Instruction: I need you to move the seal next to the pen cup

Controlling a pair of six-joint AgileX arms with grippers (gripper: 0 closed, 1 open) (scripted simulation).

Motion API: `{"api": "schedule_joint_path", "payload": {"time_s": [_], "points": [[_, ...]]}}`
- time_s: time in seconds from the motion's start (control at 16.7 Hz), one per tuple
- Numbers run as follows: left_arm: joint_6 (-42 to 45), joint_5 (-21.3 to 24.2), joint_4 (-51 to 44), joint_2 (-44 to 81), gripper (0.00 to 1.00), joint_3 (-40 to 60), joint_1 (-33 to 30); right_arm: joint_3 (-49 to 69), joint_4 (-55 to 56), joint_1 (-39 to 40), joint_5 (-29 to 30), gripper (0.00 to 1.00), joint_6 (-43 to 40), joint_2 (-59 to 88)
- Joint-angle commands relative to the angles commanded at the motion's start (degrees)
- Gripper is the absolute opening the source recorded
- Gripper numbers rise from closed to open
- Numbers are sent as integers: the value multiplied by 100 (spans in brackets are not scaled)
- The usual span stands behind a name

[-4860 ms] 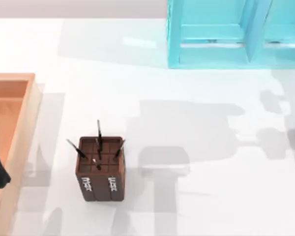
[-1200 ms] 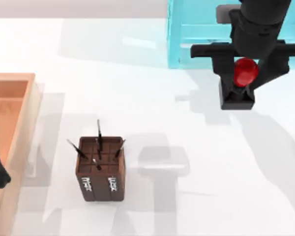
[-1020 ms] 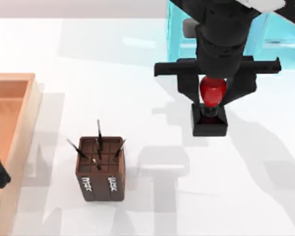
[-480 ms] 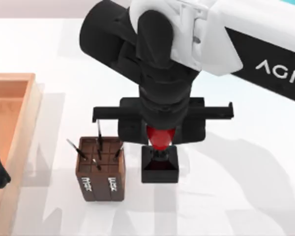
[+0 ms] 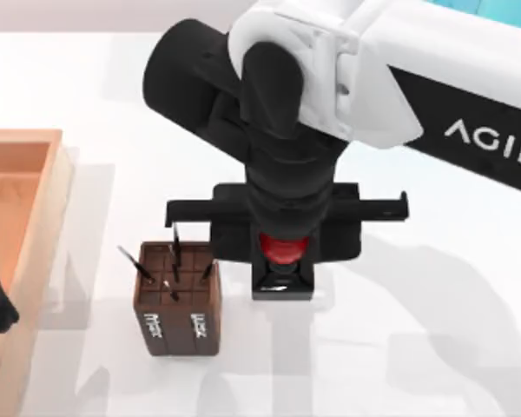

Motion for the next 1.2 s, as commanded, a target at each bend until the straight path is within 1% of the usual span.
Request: {"api": "schedule_joint_path", "payload": {"time_s": [0.3,1.08,1.14,1.2], "points": [[0,0,0,0,100,0,0,-62,72,2,17,0,-3,-21],[0,0,0,0,100,0,0,-62,72,2,17,98,-3,-21],[0,0,0,0,100,0,0,-62,72,2,17,100,-3,-21],[0,0,0,0,100,0,0,-62,72,2,17,100,-3,-21]]}}
